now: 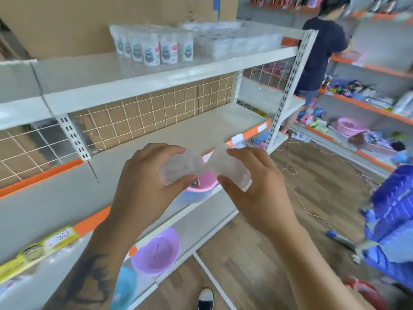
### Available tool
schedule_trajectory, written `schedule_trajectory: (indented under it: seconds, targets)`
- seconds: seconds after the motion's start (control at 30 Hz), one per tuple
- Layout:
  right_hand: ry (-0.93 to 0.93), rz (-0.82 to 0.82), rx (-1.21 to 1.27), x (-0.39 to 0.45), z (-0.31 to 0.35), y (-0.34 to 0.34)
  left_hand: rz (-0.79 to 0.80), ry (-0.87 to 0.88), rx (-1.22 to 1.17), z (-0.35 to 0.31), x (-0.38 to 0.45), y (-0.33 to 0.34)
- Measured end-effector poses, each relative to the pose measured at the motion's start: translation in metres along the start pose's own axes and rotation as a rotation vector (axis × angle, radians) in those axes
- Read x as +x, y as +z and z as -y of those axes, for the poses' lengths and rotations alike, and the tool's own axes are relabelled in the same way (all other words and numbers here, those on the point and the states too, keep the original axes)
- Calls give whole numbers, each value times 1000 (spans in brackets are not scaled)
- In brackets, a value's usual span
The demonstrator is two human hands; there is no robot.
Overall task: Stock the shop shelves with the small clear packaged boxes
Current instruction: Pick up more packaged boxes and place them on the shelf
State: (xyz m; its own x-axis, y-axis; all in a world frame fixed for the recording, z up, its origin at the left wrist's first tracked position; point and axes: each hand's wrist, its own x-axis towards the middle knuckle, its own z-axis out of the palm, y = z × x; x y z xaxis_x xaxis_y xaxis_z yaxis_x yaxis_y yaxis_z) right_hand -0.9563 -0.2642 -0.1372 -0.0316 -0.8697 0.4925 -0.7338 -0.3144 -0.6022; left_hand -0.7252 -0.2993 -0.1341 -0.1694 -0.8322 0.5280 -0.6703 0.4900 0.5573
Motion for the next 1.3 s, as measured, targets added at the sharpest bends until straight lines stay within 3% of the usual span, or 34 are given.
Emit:
schedule_trajectory:
  seconds: [0.27, 0.63, 0.9, 1.13, 1.3]
  targets:
    - [23, -86, -95, 115, -70, -37, -8, 135, -41, -14, 140, 67]
    - [49, -140, -64, 217, -157, -61, 5, 229, -20, -31, 266, 125]
    - [-66, -67, 18, 301, -235, -67, -56, 126, 24, -44, 332, 173]
    - [-343, 48, 117, 452, -298, -84, -201, -50, 225, -73, 422, 202]
    - [-417, 226, 128, 549, -320, -103, -265, -171, 333, -95, 481, 225]
